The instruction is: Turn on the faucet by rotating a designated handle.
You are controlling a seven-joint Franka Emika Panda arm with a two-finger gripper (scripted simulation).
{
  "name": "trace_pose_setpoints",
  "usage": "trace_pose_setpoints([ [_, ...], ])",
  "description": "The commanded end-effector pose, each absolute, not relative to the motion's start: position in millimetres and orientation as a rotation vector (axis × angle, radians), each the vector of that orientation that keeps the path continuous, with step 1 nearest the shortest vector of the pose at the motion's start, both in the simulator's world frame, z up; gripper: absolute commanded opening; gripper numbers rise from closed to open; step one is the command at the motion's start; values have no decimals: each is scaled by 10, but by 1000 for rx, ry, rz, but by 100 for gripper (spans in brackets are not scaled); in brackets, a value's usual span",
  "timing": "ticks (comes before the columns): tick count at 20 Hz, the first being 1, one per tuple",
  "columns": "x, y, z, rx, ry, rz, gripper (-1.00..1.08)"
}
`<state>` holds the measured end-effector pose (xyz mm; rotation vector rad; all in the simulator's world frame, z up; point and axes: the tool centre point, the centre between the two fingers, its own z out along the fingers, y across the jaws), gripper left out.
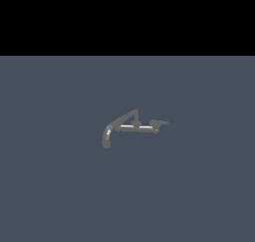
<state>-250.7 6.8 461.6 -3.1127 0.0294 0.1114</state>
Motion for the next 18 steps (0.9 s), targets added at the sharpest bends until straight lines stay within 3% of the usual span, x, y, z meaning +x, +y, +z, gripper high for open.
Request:
trace_pose_setpoints([
  [1,-2507,68,4616,-3113,29,111,-100],
  [18,-2149,221,4170,-3098,316,103,-100],
])
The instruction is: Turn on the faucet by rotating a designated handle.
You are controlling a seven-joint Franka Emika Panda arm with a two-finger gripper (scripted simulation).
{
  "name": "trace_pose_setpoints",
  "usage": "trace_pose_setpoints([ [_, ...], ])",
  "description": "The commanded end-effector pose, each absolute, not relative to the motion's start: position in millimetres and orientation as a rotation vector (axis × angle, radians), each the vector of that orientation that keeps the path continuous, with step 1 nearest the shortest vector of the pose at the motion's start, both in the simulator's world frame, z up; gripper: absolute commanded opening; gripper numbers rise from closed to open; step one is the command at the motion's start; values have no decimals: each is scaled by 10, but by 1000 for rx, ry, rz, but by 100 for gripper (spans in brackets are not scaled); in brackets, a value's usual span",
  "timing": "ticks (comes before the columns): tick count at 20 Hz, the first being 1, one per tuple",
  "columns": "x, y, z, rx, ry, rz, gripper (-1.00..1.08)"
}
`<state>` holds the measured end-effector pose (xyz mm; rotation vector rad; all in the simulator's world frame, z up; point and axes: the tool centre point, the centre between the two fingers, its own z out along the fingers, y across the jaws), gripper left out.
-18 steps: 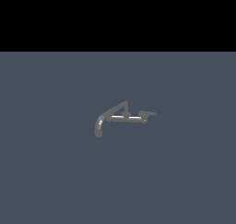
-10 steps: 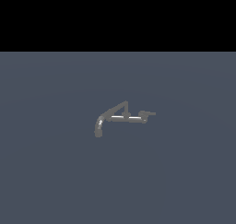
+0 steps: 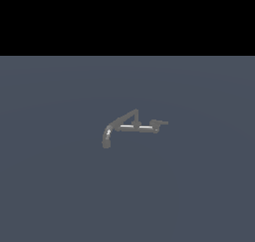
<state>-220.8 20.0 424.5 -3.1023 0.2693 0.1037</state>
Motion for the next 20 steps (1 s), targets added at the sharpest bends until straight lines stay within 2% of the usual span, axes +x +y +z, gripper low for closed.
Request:
trace_pose_setpoints([
  [1,-2103,235,4115,-3094,351,102,-100],
  [20,-1040,258,2921,-2919,1096,74,-100],
])
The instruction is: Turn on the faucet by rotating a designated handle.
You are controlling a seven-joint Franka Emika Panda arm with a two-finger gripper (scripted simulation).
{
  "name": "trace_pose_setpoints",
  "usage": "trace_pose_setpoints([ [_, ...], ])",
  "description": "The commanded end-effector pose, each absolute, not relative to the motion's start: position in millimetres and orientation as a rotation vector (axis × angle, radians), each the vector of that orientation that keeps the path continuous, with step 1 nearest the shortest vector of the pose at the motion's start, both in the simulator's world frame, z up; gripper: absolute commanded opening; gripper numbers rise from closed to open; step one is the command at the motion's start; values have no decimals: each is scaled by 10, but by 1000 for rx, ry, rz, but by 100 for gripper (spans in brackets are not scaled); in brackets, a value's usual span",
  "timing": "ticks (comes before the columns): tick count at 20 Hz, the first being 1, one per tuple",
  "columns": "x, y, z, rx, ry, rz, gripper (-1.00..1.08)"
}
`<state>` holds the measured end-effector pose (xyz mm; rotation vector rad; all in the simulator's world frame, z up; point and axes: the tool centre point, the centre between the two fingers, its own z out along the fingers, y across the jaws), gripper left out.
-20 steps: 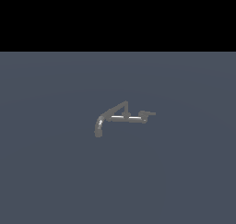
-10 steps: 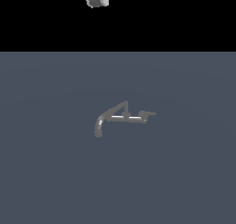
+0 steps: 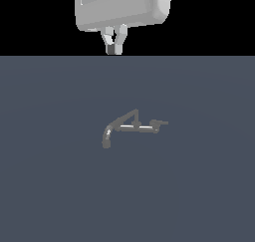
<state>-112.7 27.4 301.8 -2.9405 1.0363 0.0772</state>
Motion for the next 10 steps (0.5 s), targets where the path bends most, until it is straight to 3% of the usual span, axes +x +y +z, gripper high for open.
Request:
trace_pose_setpoints([
  [1,-984,243,2859,-2905,1133,72,-100],
  [10,-504,41,2302,-2758,1464,56,-100],
])
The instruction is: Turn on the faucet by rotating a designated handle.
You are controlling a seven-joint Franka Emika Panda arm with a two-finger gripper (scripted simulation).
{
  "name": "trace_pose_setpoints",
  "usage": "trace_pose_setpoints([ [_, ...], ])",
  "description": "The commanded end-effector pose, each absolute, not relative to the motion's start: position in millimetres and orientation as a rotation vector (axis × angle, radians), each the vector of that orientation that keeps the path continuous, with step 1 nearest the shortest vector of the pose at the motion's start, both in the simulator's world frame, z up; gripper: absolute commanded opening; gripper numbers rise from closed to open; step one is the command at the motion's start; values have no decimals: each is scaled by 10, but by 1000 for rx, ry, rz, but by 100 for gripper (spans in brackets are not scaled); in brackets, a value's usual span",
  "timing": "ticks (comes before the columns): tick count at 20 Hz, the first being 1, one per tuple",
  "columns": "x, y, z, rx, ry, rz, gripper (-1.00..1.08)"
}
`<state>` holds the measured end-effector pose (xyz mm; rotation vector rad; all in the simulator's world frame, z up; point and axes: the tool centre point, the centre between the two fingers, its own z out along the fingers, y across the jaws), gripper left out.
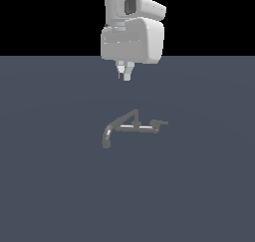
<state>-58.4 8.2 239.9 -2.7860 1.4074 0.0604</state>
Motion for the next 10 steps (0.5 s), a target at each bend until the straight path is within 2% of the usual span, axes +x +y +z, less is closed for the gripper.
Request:
trace_pose_setpoints([
  [1,-453,10,2240,-2739,1500,55,-100],
  [10,-6,-364,1645,-2534,1838,35,-100],
])
